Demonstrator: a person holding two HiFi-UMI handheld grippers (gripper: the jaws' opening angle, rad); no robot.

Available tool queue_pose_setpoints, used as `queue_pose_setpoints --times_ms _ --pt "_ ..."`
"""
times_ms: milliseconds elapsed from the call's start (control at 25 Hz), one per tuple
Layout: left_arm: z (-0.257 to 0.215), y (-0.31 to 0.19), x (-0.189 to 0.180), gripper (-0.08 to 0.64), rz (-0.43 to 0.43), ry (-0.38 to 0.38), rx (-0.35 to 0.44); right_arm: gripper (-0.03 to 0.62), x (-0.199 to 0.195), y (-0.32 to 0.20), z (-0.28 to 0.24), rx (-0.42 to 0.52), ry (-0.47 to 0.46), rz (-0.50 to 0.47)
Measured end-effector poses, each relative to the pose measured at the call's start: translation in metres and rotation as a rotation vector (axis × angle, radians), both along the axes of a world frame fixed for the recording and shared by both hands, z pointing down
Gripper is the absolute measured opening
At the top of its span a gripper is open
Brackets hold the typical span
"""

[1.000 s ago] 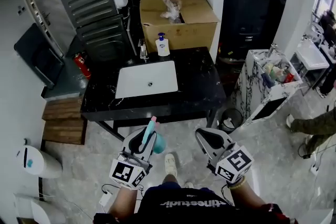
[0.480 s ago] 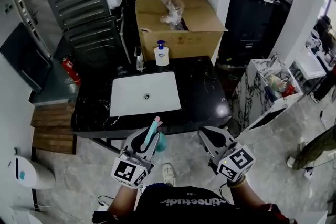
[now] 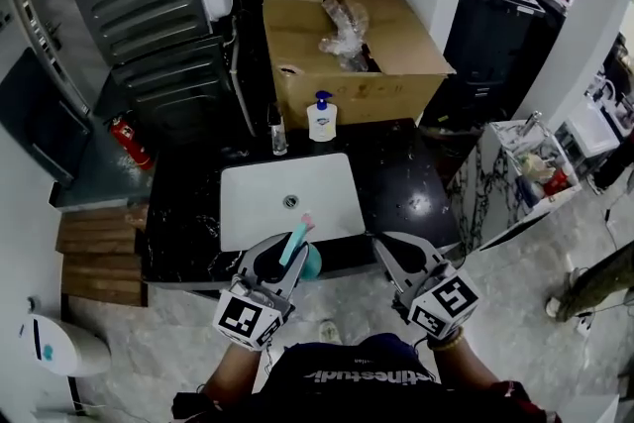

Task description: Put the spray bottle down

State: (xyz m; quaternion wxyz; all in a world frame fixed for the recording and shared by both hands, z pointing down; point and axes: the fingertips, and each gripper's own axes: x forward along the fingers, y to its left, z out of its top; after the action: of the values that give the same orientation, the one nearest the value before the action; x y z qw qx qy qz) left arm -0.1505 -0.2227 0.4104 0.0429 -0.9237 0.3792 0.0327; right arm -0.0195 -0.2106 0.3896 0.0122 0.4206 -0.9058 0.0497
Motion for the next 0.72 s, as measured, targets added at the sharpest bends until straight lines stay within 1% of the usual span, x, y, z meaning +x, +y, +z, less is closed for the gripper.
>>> queue_pose_setpoints --times_ms 160,360,520,720 --pt "0.008 -0.019 -0.005 0.109 0.012 0.002 -0.012 0.04 -0.003 -0.017 0.007 -0.018 0.003 0.011" --pt "0.019 -0.042 0.006 0.109 0.03 0.021 -0.052 0.04 0.011 -0.034 0.011 -0.034 0.004 0.035" --pt "0.021 -0.059 0.026 0.109 0.05 0.015 -0.048 0.04 0.026 -0.049 0.012 -0.03 0.001 0.047" --pt "0.02 -0.086 0.066 0.109 0.091 0.011 -0.044 0.04 0.057 -0.074 0.013 -0.027 0.005 0.073"
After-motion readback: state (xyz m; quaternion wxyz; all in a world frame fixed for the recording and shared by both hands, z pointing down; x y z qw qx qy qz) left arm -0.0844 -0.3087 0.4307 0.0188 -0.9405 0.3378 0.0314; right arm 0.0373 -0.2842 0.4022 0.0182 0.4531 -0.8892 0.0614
